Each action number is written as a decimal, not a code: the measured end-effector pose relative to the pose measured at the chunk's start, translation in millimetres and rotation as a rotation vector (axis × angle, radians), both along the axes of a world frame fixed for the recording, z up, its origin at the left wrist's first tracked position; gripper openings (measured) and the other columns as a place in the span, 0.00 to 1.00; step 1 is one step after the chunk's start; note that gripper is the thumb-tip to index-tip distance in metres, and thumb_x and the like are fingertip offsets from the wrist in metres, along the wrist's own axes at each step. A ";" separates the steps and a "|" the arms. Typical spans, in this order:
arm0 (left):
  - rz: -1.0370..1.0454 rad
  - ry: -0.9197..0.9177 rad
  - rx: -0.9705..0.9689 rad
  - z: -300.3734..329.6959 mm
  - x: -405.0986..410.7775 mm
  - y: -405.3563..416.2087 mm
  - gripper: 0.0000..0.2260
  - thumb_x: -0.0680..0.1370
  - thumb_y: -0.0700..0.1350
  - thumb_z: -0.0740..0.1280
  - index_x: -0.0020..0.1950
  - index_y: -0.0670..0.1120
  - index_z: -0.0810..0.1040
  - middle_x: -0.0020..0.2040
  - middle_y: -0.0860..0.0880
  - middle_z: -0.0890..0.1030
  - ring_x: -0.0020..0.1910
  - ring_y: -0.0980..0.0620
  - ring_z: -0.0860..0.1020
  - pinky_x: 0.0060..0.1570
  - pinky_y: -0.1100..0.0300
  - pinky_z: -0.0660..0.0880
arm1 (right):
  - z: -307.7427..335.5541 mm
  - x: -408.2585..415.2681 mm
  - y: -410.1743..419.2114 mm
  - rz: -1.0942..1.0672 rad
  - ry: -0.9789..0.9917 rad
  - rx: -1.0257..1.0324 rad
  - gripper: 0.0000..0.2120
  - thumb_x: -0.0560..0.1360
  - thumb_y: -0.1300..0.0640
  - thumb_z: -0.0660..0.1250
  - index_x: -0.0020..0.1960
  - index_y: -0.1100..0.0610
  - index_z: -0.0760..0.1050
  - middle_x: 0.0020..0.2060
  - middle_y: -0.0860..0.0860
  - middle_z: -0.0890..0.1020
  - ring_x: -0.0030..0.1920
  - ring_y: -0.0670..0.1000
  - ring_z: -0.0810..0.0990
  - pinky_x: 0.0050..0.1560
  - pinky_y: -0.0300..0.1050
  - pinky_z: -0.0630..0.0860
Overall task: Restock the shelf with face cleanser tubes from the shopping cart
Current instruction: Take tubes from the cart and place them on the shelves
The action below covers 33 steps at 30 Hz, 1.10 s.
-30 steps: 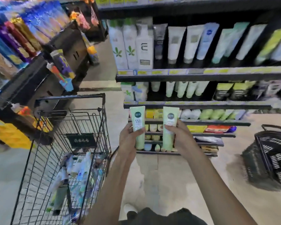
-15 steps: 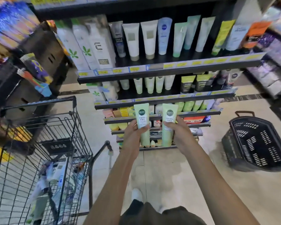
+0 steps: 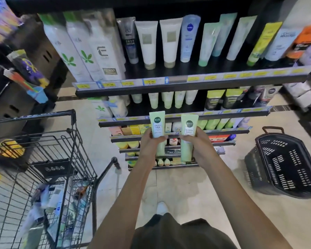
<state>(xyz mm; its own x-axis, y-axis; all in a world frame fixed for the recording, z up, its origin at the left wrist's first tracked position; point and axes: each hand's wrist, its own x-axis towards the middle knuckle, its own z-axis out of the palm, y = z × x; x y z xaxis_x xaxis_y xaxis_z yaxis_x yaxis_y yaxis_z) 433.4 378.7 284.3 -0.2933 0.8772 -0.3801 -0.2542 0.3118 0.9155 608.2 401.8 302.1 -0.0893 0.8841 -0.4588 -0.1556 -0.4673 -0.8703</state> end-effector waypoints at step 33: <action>-0.012 0.666 0.040 -34.6 -39.4 171.6 0.21 0.74 0.45 0.77 0.62 0.43 0.73 0.57 0.44 0.83 0.58 0.42 0.81 0.55 0.47 0.80 | -21.9 -2.2 45.1 -0.076 -0.028 -0.014 0.17 0.74 0.66 0.75 0.61 0.58 0.79 0.48 0.53 0.87 0.49 0.54 0.85 0.57 0.54 0.78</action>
<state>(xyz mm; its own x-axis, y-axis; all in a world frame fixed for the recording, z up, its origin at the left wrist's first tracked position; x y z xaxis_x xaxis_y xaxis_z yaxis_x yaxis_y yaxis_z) 394.0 550.3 249.7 -0.4441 0.8916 -0.0882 0.3731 0.2735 0.8866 606.0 446.8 280.2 -0.0094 0.8813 -0.4724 -0.1665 -0.4672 -0.8683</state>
